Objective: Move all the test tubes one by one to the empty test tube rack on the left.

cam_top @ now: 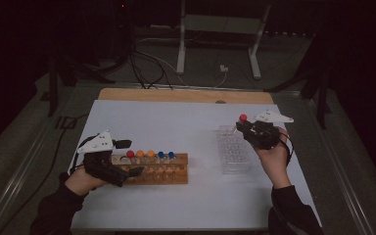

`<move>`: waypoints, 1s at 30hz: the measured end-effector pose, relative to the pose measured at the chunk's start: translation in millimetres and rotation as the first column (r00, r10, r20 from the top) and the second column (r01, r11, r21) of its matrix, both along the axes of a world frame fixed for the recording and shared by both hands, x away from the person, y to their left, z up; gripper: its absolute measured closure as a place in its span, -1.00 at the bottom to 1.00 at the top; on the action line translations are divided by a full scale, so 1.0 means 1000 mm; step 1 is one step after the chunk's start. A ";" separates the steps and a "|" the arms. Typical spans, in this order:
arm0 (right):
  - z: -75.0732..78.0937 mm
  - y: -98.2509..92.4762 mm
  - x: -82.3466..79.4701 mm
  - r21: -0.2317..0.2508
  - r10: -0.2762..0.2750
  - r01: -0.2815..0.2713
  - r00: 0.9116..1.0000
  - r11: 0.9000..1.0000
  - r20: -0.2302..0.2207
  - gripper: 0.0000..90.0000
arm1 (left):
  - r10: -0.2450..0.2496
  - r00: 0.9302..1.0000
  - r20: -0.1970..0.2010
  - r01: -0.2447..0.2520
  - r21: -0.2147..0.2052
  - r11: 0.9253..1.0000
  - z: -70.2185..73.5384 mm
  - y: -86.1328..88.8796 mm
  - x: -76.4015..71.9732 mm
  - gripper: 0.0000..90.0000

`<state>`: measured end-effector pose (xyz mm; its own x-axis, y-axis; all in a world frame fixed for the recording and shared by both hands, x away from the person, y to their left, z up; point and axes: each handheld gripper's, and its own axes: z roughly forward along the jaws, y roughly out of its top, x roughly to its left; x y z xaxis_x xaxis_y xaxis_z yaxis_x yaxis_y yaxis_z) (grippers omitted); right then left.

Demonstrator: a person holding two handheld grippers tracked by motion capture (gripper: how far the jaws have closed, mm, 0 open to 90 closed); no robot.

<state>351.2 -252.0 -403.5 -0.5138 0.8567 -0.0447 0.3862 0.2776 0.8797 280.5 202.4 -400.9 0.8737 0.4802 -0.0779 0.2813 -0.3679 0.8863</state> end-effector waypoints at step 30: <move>-0.012 0.055 -0.054 -0.033 0.259 -0.262 0.963 0.965 -0.080 0.67 | -0.067 0.998 -0.002 0.067 -0.029 0.997 0.007 -0.023 -0.009 -0.96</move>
<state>297.0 -197.4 -415.0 -0.7221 0.6911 -0.0318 0.3592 0.4139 0.8365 271.8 179.5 -393.9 0.9037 0.4179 -0.0934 0.2591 -0.3600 0.8962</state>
